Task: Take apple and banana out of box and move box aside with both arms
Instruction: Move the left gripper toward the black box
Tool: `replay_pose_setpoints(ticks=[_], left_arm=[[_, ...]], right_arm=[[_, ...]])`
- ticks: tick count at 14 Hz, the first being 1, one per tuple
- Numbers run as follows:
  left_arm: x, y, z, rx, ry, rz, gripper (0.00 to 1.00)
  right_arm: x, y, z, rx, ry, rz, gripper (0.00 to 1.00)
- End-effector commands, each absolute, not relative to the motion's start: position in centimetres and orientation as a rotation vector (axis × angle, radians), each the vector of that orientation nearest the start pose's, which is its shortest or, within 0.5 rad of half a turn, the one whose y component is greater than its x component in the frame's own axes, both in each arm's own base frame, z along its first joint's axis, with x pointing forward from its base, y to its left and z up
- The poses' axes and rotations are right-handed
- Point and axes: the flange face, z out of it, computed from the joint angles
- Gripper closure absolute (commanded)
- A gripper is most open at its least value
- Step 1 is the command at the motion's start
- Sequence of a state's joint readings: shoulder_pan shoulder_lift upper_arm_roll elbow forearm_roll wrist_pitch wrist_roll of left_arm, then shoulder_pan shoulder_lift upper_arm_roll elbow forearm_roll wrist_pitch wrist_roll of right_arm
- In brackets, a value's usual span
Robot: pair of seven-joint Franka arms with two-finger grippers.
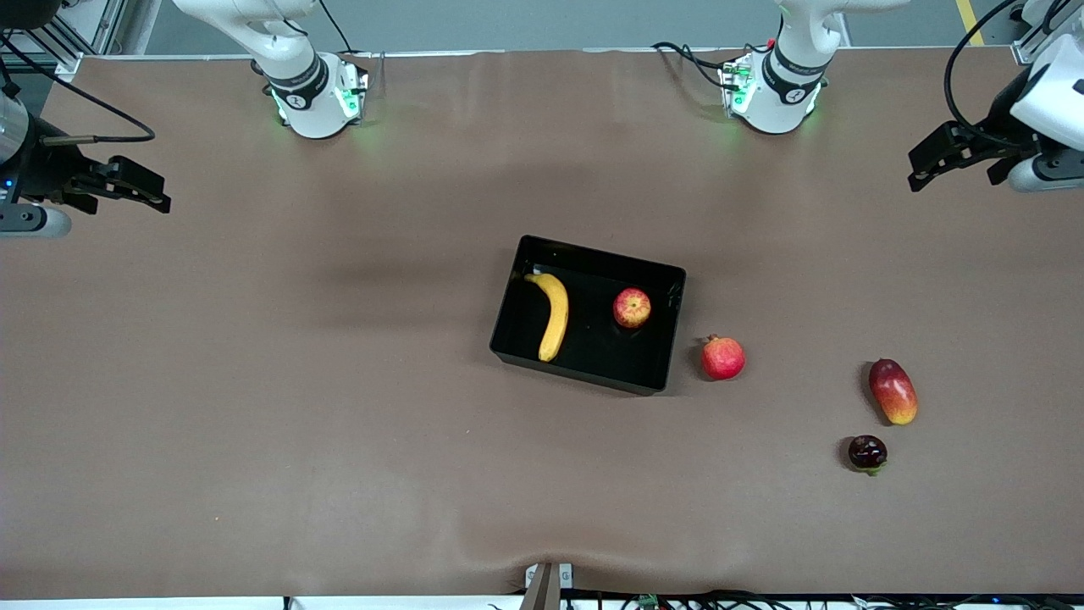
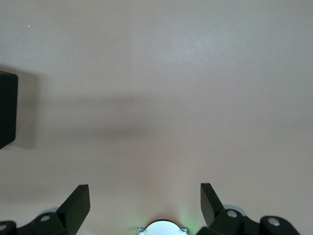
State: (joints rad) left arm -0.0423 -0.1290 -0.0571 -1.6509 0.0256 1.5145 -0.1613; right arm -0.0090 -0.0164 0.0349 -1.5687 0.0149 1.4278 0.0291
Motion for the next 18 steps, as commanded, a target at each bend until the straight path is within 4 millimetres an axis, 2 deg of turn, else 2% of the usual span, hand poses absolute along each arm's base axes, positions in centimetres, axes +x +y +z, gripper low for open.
replay_pose_setpoints(ticks=[1, 5, 8, 12, 15, 18], left_arm=[[50.6, -4.8, 65.5, -3.11, -0.087, 0.016, 0.0], [51.2, -5.7, 64.9, -3.109, -0.063, 0.032, 0.0], [53.2, -7.6, 63.3, -3.108, -0.04, 0.076, 0.0], [54.9, -13.9, 58.2, -3.099, -0.144, 0.189, 0.0], [56.5, -19.4, 54.0, -3.108, -0.238, 0.175, 0.0], [56.8, -25.7, 49.0, -3.089, -0.402, 0.187, 0.0]], right_arm=[[53.2, 1.5, 62.2, -3.127, 0.025, 0.195, 0.0], [53.4, 1.6, 61.8, -3.126, 0.022, 0.202, 0.0], [53.3, 1.4, 61.7, -3.125, 0.027, 0.219, 0.0], [53.3, 1.4, 61.4, -3.125, 0.027, 0.226, 0.0], [53.3, 1.4, 61.4, -3.125, 0.027, 0.226, 0.0], [53.3, 1.5, 61.4, -3.125, 0.025, 0.226, 0.0]])
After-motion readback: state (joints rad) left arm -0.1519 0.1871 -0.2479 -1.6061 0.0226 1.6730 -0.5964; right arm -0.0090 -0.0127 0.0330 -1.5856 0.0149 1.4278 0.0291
